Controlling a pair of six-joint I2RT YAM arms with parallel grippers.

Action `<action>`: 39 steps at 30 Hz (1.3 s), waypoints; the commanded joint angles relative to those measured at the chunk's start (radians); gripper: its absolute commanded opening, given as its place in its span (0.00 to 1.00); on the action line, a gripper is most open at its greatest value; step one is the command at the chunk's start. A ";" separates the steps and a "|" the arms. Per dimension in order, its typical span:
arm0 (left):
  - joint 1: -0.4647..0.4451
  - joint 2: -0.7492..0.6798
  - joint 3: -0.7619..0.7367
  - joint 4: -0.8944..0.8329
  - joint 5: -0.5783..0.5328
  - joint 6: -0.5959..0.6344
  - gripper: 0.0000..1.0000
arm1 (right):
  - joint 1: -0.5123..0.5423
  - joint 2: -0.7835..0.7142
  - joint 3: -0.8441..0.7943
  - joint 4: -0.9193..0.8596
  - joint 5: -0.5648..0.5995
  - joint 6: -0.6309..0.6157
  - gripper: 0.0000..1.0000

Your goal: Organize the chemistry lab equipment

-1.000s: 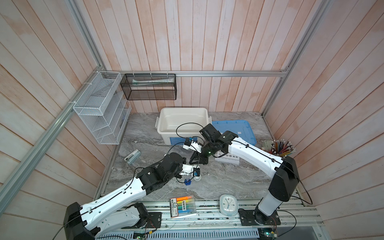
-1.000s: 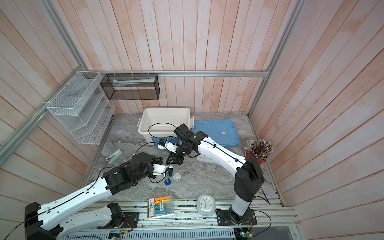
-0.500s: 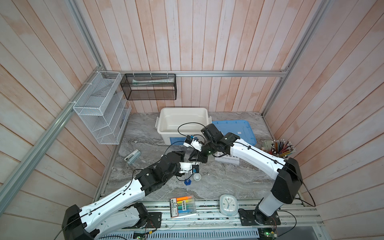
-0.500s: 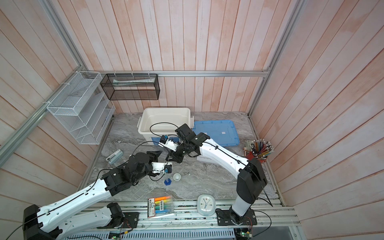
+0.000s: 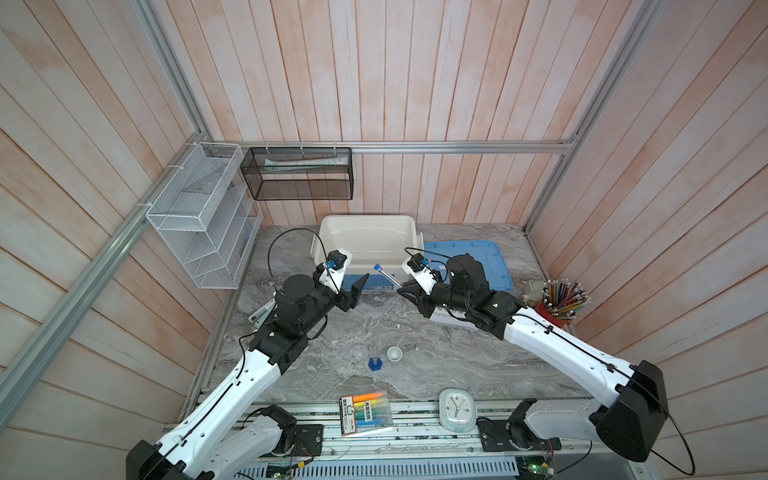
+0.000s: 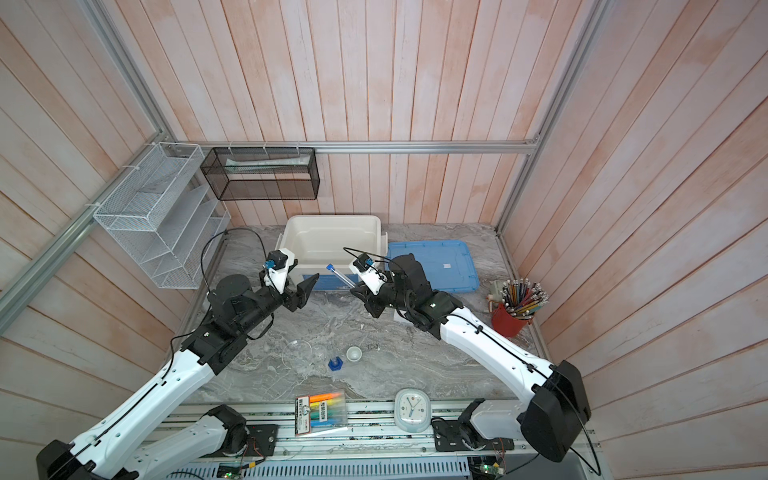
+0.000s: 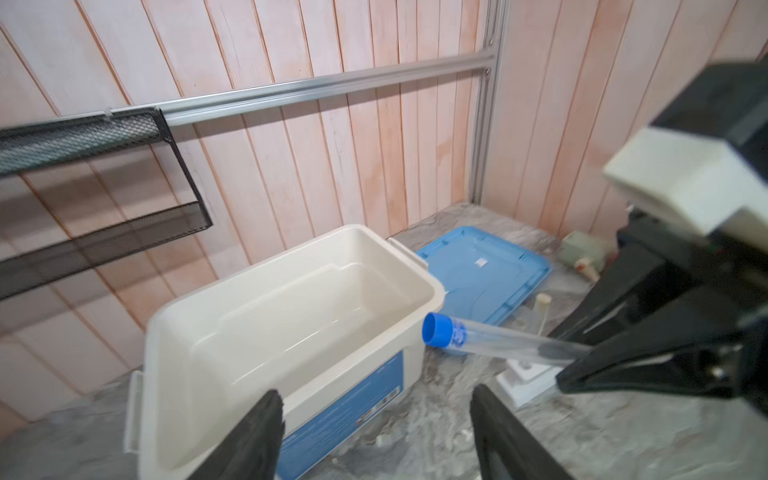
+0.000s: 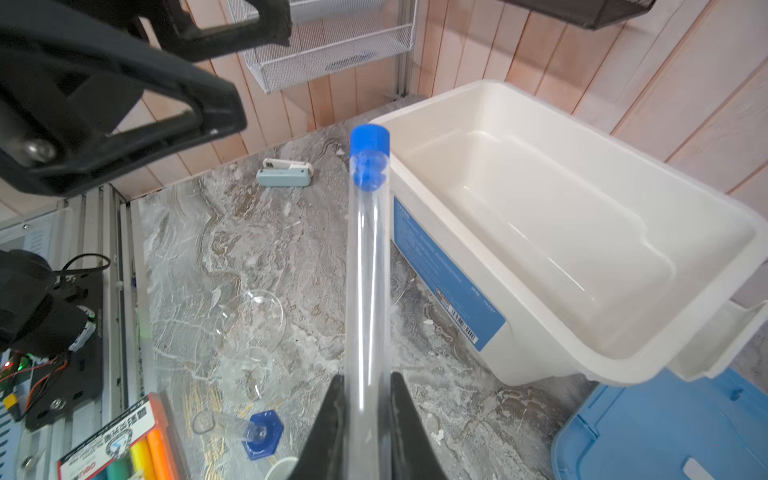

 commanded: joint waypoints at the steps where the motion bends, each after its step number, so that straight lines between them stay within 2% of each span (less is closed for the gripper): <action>1: 0.051 0.038 0.022 0.184 0.307 -0.319 0.73 | -0.005 -0.016 -0.043 0.178 0.031 0.053 0.01; 4: 0.078 0.085 0.049 0.240 0.470 -0.406 0.73 | -0.004 -0.013 -0.065 0.247 0.003 0.075 0.01; 9: 0.089 0.146 0.084 0.229 0.562 -0.455 0.70 | -0.005 -0.016 -0.084 0.310 -0.043 0.104 0.01; 15: 0.091 0.175 0.062 0.305 0.560 -0.489 0.63 | -0.005 -0.031 -0.112 0.354 -0.097 0.128 0.01; 23: 0.091 0.237 0.067 0.423 0.588 -0.546 0.52 | -0.003 -0.034 -0.130 0.381 -0.112 0.147 0.01; 34: 0.083 0.255 0.057 0.462 0.570 -0.556 0.52 | -0.001 -0.042 -0.147 0.414 -0.118 0.160 0.01; 39: 0.061 0.287 0.066 0.525 0.581 -0.583 0.42 | -0.001 -0.031 -0.147 0.439 -0.128 0.174 0.01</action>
